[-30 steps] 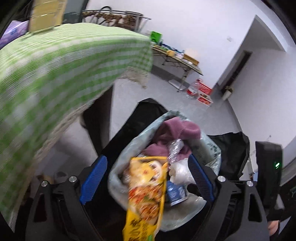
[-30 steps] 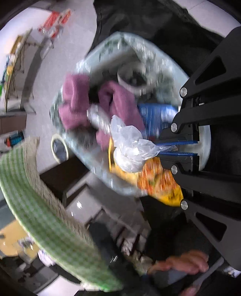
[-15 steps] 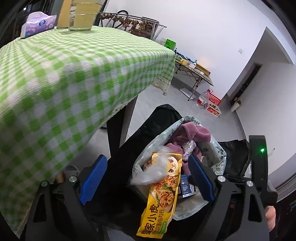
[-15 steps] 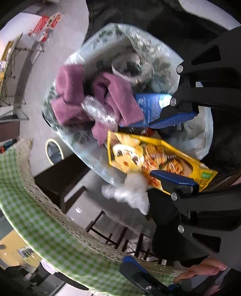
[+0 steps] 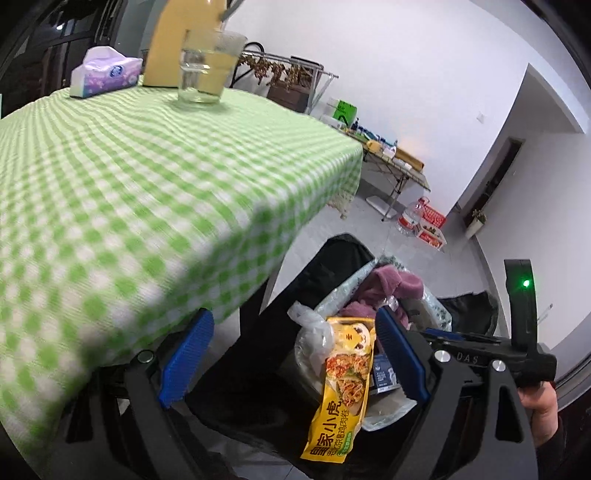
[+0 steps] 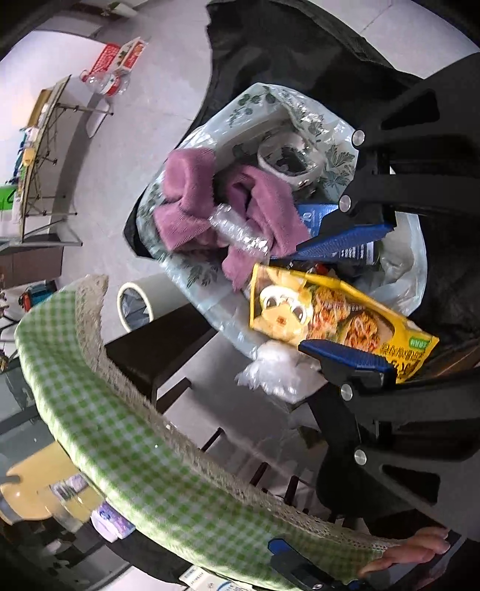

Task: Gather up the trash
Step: 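Open both tools to drop the white bag and yellow wrapper into the bin, then move both tools back over the table toward the kiwi-printed bag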

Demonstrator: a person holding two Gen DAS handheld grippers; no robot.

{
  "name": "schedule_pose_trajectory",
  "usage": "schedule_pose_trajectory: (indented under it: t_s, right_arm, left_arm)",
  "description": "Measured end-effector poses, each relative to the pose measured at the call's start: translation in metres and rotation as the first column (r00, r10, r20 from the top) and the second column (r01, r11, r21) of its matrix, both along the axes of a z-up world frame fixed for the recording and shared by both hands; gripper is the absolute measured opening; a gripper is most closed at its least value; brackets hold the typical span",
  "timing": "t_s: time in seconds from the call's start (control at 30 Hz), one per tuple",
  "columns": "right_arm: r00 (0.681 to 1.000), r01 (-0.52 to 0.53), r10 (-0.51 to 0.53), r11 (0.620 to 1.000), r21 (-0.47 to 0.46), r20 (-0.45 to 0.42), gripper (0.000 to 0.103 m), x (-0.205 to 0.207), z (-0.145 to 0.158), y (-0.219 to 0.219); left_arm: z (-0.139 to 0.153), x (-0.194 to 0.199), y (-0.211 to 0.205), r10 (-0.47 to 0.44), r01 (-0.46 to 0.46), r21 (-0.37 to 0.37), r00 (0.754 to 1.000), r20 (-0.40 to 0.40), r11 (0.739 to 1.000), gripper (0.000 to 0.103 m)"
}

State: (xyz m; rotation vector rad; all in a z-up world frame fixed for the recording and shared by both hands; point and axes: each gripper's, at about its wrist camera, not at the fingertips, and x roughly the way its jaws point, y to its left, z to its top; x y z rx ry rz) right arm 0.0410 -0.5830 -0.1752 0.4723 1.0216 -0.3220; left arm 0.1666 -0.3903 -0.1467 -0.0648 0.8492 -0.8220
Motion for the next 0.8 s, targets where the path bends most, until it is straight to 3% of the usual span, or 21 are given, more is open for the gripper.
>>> schedule_pose_trajectory:
  t_s: [0.17,0.37,0.53,0.8]
  right_arm:
    - [1.000,-0.010,0.011,0.996,-0.084,0.013,0.051,0.007,0.024,0.013]
    - [0.998,0.023,-0.010,0.983,-0.180,0.070,0.058,0.003,0.064,0.018]
    - [0.988,0.034,0.000,0.974,-0.224,0.152,0.059,0.009,0.104,0.031]
    - [0.954,-0.030,0.119,0.951,-0.309,0.275,0.064,0.034,0.161,0.089]
  left_arm:
    - [0.011,0.002,0.007,-0.013,0.007,-0.078,0.997,-0.076,0.997,0.086]
    - [0.033,-0.009,0.015,-0.110,0.087,-0.179,0.986,-0.122,0.980,0.089]
    - [0.074,-0.032,0.039,-0.141,0.144,-0.214,0.990,0.026,0.966,0.091]
    - [0.135,-0.036,0.118,0.011,0.047,-0.249,0.974,0.225,0.967,0.094]
